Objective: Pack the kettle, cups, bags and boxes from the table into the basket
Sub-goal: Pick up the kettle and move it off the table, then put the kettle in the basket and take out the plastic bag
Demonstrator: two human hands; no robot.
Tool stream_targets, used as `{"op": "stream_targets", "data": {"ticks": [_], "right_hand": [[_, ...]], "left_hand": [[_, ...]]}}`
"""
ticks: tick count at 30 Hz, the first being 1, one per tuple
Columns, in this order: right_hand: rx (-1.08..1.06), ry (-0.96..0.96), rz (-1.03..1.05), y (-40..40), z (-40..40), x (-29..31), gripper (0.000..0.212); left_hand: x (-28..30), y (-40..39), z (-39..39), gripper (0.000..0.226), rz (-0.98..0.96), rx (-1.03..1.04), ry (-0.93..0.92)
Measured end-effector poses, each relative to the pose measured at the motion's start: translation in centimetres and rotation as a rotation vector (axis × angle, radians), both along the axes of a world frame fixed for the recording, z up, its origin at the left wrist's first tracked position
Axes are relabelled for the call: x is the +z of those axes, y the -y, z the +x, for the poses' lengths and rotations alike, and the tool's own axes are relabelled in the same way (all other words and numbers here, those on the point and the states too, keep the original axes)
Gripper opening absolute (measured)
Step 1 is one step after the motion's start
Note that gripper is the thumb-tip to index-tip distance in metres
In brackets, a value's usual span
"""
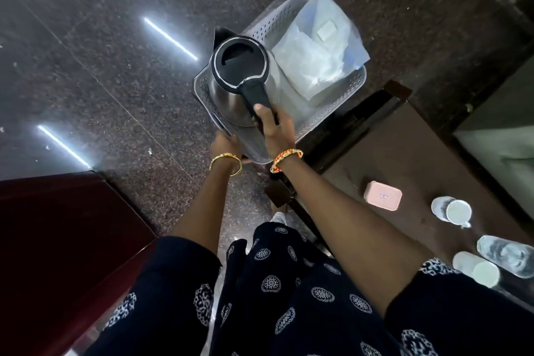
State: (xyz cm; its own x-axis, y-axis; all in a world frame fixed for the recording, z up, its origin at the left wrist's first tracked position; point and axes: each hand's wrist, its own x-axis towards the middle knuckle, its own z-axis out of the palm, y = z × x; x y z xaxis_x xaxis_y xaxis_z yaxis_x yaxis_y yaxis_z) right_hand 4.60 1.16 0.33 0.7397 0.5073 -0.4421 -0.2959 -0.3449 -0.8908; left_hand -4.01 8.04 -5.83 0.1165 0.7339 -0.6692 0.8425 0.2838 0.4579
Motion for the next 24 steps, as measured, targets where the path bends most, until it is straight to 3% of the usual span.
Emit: {"op": "stream_targets", "data": {"ticks": [5,12,16,18,21,24], "right_hand": [[0.009,-0.019,-0.015,-0.5,-0.2,-0.1,0.063],[0.041,-0.117,-0.053,-0.6,-0.8,1.1,0.067],[0.183,-0.168,-0.067,0.3,0.3,1.5,0.040],[0.188,-0.178,-0.027,1.6,1.5,1.1,0.025],[-0.026,-0.208,-0.091,4.2,4.5,0.8,0.026],[-0.249,-0.385,-0.232,6.6,8.2,0.4,0.027]], "left_hand": [[0.2,0.4,0.1,0.030,0.038,0.005,-0.021],[0.3,1.0,0.6,0.021,-0.064,0.296,0.132],[1.3,1.7,0.8,0.027,-0.118,0.398,0.181],[2.0,3.6,0.8,0.034,-0.134,0.400,0.106],[4.8,8.6,2.1,0.029,-0.472,0.381,0.093],[7.5,12.5,5.7,0.026,-0.747,0.082,0.162]]}}
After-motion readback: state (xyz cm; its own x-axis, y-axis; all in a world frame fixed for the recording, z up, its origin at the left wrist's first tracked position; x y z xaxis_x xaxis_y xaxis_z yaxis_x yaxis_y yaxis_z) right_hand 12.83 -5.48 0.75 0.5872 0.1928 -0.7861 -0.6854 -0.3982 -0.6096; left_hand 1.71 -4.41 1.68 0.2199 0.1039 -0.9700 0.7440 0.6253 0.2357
